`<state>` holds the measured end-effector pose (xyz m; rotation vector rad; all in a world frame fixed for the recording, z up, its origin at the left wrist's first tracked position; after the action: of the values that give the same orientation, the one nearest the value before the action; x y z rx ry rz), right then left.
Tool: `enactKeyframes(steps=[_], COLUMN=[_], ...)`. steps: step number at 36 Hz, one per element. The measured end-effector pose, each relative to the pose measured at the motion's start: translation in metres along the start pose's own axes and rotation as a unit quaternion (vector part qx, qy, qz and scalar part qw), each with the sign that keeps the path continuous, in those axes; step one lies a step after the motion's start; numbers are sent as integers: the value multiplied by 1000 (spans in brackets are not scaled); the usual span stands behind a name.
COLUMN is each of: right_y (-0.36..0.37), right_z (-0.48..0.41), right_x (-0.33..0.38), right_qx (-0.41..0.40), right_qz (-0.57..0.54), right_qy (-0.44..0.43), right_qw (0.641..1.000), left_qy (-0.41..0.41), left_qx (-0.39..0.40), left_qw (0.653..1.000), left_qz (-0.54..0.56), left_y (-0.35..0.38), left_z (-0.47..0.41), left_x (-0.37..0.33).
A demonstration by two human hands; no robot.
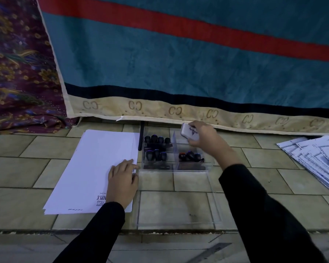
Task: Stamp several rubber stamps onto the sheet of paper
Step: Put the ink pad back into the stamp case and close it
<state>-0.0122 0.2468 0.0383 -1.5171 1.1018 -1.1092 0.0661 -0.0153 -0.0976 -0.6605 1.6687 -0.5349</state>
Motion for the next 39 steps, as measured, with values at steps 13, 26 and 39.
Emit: enactKeyframes(steps=[13,26,39], right_y=[39,51,64], right_z=[-59,-81,-76], right_x=[-35,-41,-46], right_qx=[149,243,227], right_qz=[53,51,94], right_qy=[-19,5,-49], right_qw=[987,969,968], left_qy=[2,4,-4], left_qx=[-5,-8,-16], left_qw=[1000,1000,1000], left_qz=[-9,-16,19], left_y=[1,2,0], left_z=[0,-1,-2], left_x=[0,2,2])
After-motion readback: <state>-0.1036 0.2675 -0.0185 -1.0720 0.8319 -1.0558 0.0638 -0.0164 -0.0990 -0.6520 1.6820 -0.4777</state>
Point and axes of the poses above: each hand's wrist, its own z-axis away from the middle knuckle, its own y-axis out of the palm, x = y × z, the point moved 1 cm from there along -z, towards the middle knuckle, and after that the axes turned 12 degrees about z, right-handed, at the moved point
